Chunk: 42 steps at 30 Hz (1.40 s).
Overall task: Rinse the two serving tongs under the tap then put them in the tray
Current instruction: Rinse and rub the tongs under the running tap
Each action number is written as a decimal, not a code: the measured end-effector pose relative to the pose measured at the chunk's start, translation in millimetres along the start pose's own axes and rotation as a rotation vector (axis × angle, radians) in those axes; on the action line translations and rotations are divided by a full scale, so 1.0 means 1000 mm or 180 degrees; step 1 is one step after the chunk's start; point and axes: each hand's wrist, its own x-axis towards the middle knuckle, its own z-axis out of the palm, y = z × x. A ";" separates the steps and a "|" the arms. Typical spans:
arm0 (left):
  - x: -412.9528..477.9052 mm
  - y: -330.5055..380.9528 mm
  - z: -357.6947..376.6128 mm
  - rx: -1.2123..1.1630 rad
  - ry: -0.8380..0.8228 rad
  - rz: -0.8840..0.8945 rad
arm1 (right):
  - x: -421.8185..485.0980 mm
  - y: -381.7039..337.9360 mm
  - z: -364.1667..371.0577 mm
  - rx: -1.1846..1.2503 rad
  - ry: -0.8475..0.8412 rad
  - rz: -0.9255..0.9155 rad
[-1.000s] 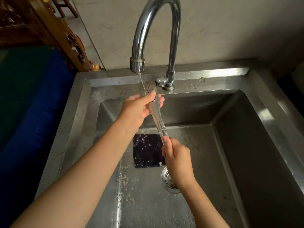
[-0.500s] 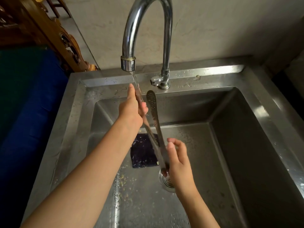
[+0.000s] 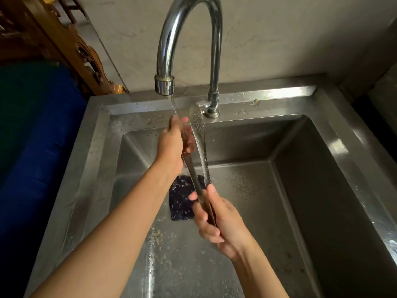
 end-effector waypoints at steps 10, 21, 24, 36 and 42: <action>-0.007 0.005 -0.012 0.0115 -0.0310 0.0970 | 0.003 0.014 -0.011 -0.1962 0.1218 -0.0752; -0.036 -0.002 0.000 -0.0622 -0.0558 0.0178 | 0.009 0.016 -0.025 -0.2290 0.1341 -0.0838; -0.041 -0.012 -0.004 -0.0594 -0.0520 0.0135 | 0.012 0.014 -0.022 -0.2336 0.1306 -0.0890; -0.019 0.025 0.002 -0.0574 -0.0342 -0.0095 | 0.022 0.006 -0.010 -0.2336 0.1282 -0.0903; -0.007 0.033 0.010 -0.0796 -0.0152 -0.0123 | 0.012 0.013 -0.018 -0.2580 0.1390 -0.0985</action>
